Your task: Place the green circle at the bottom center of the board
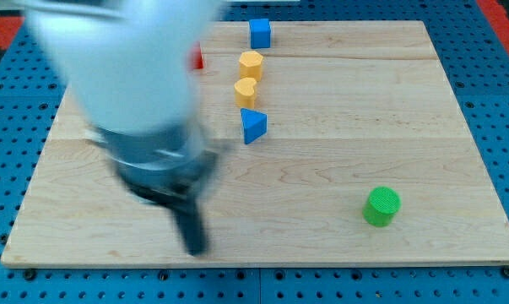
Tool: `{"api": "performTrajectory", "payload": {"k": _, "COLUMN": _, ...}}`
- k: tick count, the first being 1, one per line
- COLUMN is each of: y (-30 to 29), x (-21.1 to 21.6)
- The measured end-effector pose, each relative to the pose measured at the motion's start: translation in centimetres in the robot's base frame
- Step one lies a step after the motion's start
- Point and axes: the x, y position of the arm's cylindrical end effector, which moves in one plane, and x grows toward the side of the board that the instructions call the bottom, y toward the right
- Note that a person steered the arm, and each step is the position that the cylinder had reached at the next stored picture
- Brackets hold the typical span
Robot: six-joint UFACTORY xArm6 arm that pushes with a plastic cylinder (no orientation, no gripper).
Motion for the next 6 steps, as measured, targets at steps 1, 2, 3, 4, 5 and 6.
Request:
{"api": "performTrajectory", "payload": {"k": 1, "y": 10.3, "x": 0.5}}
{"api": "performTrajectory", "payload": {"k": 2, "y": 22.2, "x": 0.5}}
{"api": "performTrajectory", "payload": {"k": 3, "y": 25.7, "x": 0.2}}
{"api": "performTrajectory", "payload": {"k": 4, "y": 20.8, "x": -2.2}}
{"api": "performTrajectory", "payload": {"k": 5, "y": 20.9, "x": -7.5}}
{"api": "performTrajectory", "payload": {"k": 6, "y": 11.8, "x": -7.2}}
